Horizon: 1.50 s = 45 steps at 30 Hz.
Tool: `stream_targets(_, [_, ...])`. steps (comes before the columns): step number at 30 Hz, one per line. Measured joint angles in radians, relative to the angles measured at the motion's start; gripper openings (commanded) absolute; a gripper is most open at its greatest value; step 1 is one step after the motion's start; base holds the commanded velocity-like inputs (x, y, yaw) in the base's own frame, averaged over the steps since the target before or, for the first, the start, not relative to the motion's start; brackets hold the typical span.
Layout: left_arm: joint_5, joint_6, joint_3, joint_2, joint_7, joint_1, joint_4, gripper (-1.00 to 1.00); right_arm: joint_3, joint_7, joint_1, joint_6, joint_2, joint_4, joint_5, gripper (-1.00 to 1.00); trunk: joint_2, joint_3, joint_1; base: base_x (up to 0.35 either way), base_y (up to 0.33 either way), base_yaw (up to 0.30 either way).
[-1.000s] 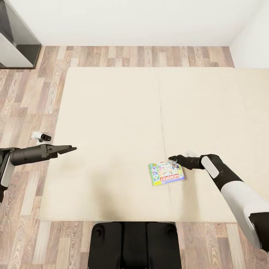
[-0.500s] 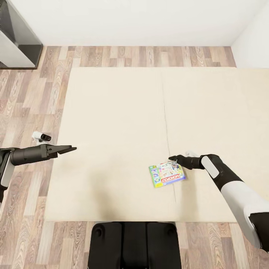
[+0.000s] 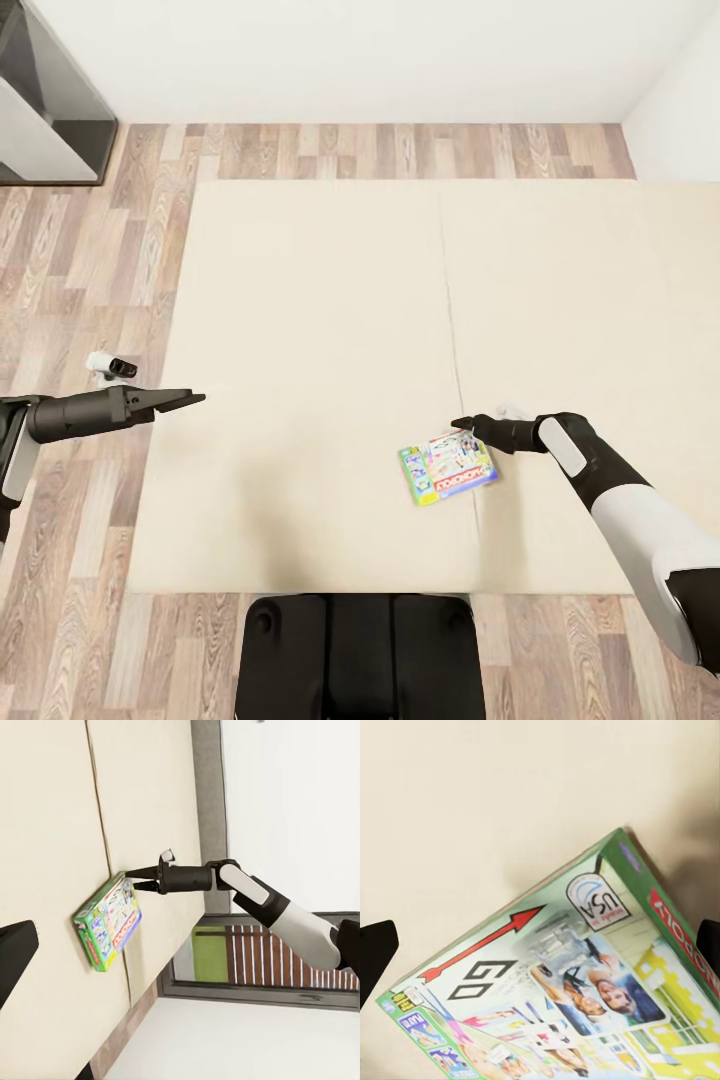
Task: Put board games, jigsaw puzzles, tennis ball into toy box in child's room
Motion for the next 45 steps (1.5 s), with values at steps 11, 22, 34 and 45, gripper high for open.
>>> stream_targets(11, [0.000, 0.000, 0.000, 0.000, 0.000, 0.000, 0.000, 1.00, -0.001, 0.001, 0.000, 0.001, -0.001, 0.002, -0.002, 1.00, 0.000, 0.000, 0.000, 0.000, 0.026, 0.000])
stream_targets(22, [0.000, 0.000, 0.000, 0.001, 0.000, 0.000, 0.000, 1.00, 0.001, 0.001, 0.000, 0.009, -0.004, 0.007, -0.003, 1.00, 0.000, 0.000, 0.000, 0.000, 0.000, 0.000])
stream_targets(34, [0.000, 0.000, 0.000, 0.002, 0.000, 0.000, 0.000, 1.00, 0.004, 0.002, 0.000, 0.016, -0.012, 0.009, -0.003, 1.00, 0.000, 0.000, 0.000, 0.000, 0.000, 0.000])
stream_targets(45, [0.001, 0.000, 0.000, 0.001, 0.000, 0.000, 0.000, 1.00, 0.008, 0.003, 0.000, 0.016, -0.014, 0.059, -0.001, 1.00, 0.000, 0.000, 0.000, 0.000, 0.000, 0.000])
